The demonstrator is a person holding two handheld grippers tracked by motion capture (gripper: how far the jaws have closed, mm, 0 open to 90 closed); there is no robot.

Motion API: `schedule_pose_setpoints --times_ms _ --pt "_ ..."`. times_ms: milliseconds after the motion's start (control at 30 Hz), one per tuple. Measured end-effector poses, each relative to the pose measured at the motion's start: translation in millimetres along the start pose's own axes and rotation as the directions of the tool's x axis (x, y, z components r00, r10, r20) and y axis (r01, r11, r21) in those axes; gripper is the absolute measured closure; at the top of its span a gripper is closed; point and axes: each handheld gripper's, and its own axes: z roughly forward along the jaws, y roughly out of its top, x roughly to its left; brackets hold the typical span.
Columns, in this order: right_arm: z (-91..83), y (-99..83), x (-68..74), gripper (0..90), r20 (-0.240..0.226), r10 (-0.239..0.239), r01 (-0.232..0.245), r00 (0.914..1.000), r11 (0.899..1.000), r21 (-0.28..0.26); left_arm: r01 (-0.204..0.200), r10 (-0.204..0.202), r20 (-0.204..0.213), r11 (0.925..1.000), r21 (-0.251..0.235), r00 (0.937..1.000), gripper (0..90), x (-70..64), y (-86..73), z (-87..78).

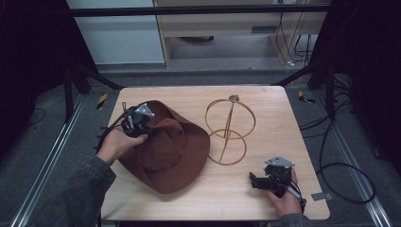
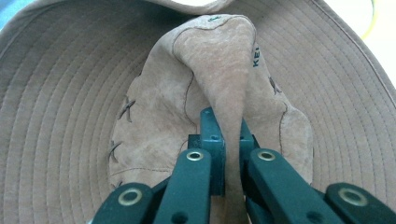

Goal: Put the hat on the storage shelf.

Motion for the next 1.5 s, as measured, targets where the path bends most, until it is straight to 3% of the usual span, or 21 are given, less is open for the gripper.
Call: schedule_pose_setpoints --times_ms 33,300,667,1000,1500 --pt "0.0 0.0 0.0 0.5 0.000 0.000 0.000 1.0000 1.000 0.000 -0.001 0.001 -0.013 0.9999 -0.012 0.9999 88.5 0.8 -3.5 -10.4" --pt "0.0 0.0 0.0 0.5 0.001 0.000 0.000 1.0000 1.000 0.000 0.005 -0.007 -0.040 0.9979 -0.065 0.9992 88.6 1.3 -11.4 -45.8" --pt "0.0 0.0 0.0 0.5 0.001 0.000 0.000 1.0000 1.000 0.000 -0.043 0.034 -0.082 0.9924 -0.115 0.9960 88.6 -3.9 -1.7 -93.6" --pt "0.0 0.0 0.0 0.5 0.001 0.000 0.000 1.0000 1.000 0.000 -0.054 0.039 -0.100 0.9871 -0.151 0.9942 88.6 -6.9 4.7 -113.0" --pt "-0.6 -1.0 -0.1 0.7 -0.001 0.000 0.000 1.0000 1.000 -0.004 -0.055 0.034 -0.118 0.9812 -0.185 0.9925 88.6 -9.0 14.2 -127.0"
